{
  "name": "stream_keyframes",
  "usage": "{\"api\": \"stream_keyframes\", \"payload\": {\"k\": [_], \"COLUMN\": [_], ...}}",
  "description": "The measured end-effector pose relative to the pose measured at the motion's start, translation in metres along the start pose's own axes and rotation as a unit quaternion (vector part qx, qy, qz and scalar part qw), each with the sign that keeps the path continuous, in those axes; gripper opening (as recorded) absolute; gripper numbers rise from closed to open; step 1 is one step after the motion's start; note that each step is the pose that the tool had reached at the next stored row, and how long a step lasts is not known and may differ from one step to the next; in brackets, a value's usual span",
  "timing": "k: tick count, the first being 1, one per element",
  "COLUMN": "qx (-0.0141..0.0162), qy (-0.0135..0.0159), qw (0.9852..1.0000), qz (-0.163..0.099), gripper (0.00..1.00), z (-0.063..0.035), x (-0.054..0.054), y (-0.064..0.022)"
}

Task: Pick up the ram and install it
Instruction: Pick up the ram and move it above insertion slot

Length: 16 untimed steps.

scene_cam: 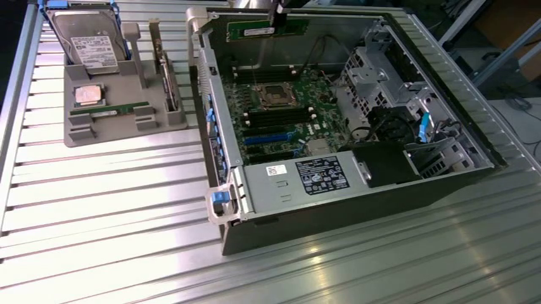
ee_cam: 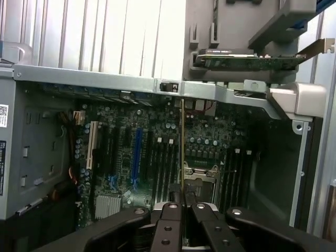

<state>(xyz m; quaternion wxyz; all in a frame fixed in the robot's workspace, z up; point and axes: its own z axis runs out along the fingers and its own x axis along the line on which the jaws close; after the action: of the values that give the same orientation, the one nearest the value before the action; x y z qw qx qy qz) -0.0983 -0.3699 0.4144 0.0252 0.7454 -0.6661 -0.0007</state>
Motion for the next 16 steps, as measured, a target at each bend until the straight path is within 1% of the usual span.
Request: {"api": "stream_keyframes", "payload": {"k": [1,3,6,7,11,14,15,16], "qx": [-0.0001,-0.0004,-0.0013,-0.0013,-0.0013,-0.0014,-0.0014,-0.0014], "qy": [-0.0001,-0.0005,-0.0014,-0.0016,-0.0016,-0.0015,-0.0015,-0.0016], "qw": [1.0,0.9999,0.9992,0.9992,0.9992,0.9991,0.9991,0.9991], "qz": [0.002,0.012,0.039,0.041,0.041,0.041,0.041,0.041], "gripper": [0.12,0.12,0.12,0.12,0.12,0.12,0.12,0.12], "z": [-0.0001,0.0,0.0001,0.0002,-0.0002,-0.0006,-0.0008,-0.0008], "x": [0.0,0.0,0.0,0.0,0.002,0.003,0.003,0.004], "y": [-0.0016,-0.0021,-0.0024,-0.0041,-0.0135,-0.0232,-0.0295,-0.0333]}}
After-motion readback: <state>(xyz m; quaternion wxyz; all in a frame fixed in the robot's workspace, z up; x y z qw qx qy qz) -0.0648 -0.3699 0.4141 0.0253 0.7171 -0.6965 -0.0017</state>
